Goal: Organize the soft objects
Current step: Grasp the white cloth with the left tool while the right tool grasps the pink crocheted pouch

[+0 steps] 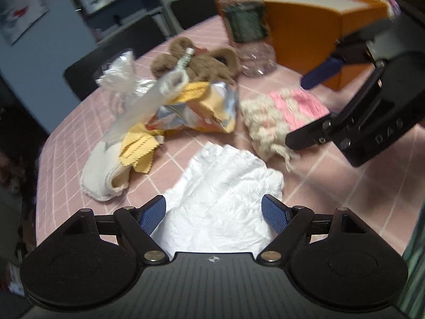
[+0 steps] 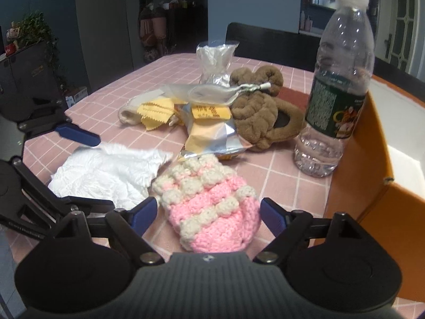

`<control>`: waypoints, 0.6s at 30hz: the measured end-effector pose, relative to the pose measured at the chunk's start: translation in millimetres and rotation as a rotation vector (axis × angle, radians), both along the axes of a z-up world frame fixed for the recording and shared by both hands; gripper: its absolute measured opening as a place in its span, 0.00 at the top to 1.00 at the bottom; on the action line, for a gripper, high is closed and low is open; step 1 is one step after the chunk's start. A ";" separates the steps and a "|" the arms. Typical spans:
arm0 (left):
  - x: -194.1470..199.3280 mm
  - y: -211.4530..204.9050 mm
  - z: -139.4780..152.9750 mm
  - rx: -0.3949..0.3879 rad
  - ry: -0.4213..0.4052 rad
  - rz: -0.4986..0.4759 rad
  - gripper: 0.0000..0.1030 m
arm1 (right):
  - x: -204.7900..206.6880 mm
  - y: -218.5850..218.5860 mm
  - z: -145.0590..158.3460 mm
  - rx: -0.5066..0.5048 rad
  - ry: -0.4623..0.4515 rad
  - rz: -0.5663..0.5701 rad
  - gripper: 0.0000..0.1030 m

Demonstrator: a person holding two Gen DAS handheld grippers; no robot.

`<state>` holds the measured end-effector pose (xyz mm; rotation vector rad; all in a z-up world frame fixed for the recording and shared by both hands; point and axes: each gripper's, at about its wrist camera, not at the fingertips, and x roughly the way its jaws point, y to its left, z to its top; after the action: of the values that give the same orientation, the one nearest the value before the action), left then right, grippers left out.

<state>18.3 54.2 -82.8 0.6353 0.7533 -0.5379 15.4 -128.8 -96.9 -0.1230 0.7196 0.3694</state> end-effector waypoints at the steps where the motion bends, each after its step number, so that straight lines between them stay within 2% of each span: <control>1: 2.9 -0.4 -1.1 0.013 0.015 -0.024 0.06 | -0.1 0.9 -1.8 -0.002 0.009 0.006 0.17; 4: 15.4 1.2 -2.5 0.008 0.072 -0.040 0.00 | 2.5 1.9 -6.9 -0.011 0.019 -0.001 0.16; 6: 24.2 4.2 -4.5 -0.016 0.116 -0.027 0.00 | 6.4 0.7 -10.0 -0.004 0.033 -0.011 0.16; 10: 32.3 14.4 -7.9 -0.092 0.186 0.027 0.00 | 12.0 -0.1 -16.8 -0.017 0.056 -0.031 0.24; 13: 31.7 19.0 -9.4 -0.136 0.213 0.077 0.00 | 9.2 4.0 -19.4 -0.067 0.033 -0.025 0.32; 15: 30.2 21.6 -9.2 -0.181 0.240 0.107 0.14 | 6.4 8.8 -19.8 -0.114 0.016 -0.016 0.38; 17: 25.7 23.0 -9.8 -0.213 0.247 0.143 0.21 | 3.4 13.2 -19.8 -0.155 -0.001 -0.008 0.44; 18: 22.3 22.2 -9.8 -0.217 0.236 0.151 0.25 | 2.3 14.4 -19.5 -0.163 -0.007 -0.004 0.51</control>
<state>40.6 76.5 -92.6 0.3131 0.9417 -0.5519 17.7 -114.4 -116.4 -0.2770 0.7421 0.3058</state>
